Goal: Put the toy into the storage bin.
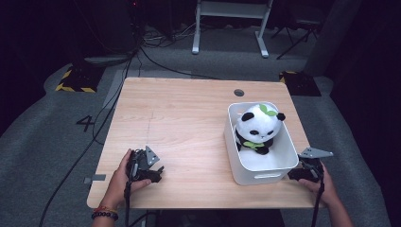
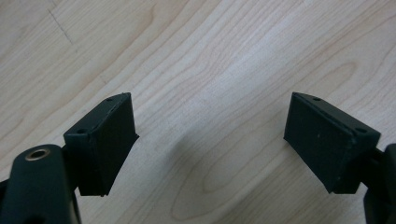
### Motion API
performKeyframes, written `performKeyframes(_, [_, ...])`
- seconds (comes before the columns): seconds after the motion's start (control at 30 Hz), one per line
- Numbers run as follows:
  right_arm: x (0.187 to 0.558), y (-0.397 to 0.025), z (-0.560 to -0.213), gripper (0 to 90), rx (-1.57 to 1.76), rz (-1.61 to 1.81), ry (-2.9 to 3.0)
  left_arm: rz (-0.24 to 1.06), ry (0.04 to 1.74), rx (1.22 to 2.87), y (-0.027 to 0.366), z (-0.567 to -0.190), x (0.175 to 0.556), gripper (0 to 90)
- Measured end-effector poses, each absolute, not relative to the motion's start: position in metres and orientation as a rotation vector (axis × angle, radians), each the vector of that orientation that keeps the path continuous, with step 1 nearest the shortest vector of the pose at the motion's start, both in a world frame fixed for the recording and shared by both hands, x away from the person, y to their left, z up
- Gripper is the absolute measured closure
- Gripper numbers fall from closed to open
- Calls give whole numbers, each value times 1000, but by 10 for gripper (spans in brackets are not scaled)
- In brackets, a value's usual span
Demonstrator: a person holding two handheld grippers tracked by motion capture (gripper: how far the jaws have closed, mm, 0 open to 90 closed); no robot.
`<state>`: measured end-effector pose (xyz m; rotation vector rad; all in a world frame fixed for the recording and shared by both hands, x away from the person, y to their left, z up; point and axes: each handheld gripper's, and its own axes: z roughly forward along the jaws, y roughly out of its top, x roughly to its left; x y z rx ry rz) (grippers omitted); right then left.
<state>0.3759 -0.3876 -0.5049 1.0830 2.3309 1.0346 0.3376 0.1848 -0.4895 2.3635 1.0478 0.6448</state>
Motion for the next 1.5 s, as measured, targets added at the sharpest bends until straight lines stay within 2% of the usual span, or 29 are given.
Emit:
performKeyframes(0.77, [376,-388,-505,207,1083,1034,2328,489,1182,2132,213,-505,327,164])
performKeyframes(0.93, [376,-388,-505,208,1084,1035,2329,436,1215,2118,220,-505,327,165])
performKeyframes(1.5, [375,-387,-505,203,1089,1033,2328,439,1215,2123,220,-505,327,161])
